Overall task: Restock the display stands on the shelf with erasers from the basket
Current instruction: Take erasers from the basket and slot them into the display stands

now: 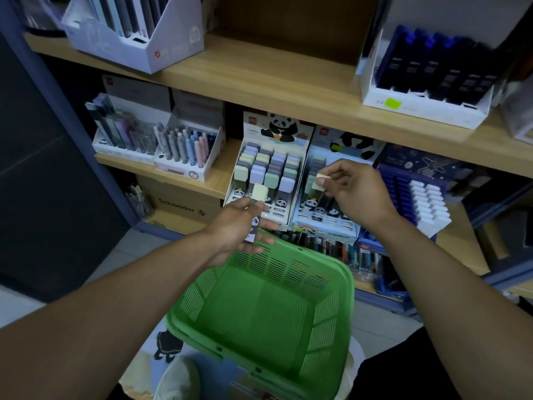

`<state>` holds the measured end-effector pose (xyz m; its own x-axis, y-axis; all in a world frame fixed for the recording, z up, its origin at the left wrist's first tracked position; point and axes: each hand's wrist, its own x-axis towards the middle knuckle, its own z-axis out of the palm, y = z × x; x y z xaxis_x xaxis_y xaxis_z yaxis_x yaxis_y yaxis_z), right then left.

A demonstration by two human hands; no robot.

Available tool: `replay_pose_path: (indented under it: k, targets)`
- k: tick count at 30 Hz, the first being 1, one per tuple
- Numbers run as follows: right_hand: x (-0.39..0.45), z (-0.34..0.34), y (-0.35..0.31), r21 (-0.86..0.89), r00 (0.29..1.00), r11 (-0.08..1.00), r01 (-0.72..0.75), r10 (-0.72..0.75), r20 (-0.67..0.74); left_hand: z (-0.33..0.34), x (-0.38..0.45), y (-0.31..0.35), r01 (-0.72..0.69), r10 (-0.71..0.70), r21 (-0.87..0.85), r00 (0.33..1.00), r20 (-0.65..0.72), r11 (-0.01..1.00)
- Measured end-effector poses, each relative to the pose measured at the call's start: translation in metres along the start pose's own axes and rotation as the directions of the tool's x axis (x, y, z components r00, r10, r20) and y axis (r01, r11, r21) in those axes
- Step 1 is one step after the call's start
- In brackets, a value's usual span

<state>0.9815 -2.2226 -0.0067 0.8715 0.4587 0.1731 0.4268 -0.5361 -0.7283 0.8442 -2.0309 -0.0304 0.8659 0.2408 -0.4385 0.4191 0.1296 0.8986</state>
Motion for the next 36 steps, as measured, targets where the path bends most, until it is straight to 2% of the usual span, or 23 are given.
replay_pose_path:
  k: [8,18,25,29,36]
  targets:
    - [-0.003,0.007,-0.008,-0.12,0.998,0.991,0.066,-0.062,0.032,0.001,0.001,-0.001,-0.023,0.023,-0.018,1.0,-0.017,1.0]
    - [0.004,0.005,-0.002,-0.179,0.999,0.983,0.051,-0.051,0.006,-0.002,0.003,-0.002,0.037,-0.05,-0.108,0.992,-0.117,0.993]
    - [0.002,0.005,-0.005,-0.162,0.999,0.986,0.048,-0.049,-0.001,-0.003,0.009,0.001,0.0,-0.047,-0.175,0.963,-0.265,0.985]
    - [-0.003,0.006,-0.012,-0.133,0.997,0.988,0.074,-0.077,-0.017,-0.013,0.017,0.002,-0.093,0.035,-0.155,0.939,-0.341,0.984]
    - [-0.004,0.03,-0.034,0.026,0.995,0.995,0.099,-0.099,-0.018,-0.026,0.03,-0.002,-0.142,0.046,-0.198,0.906,-0.421,0.97]
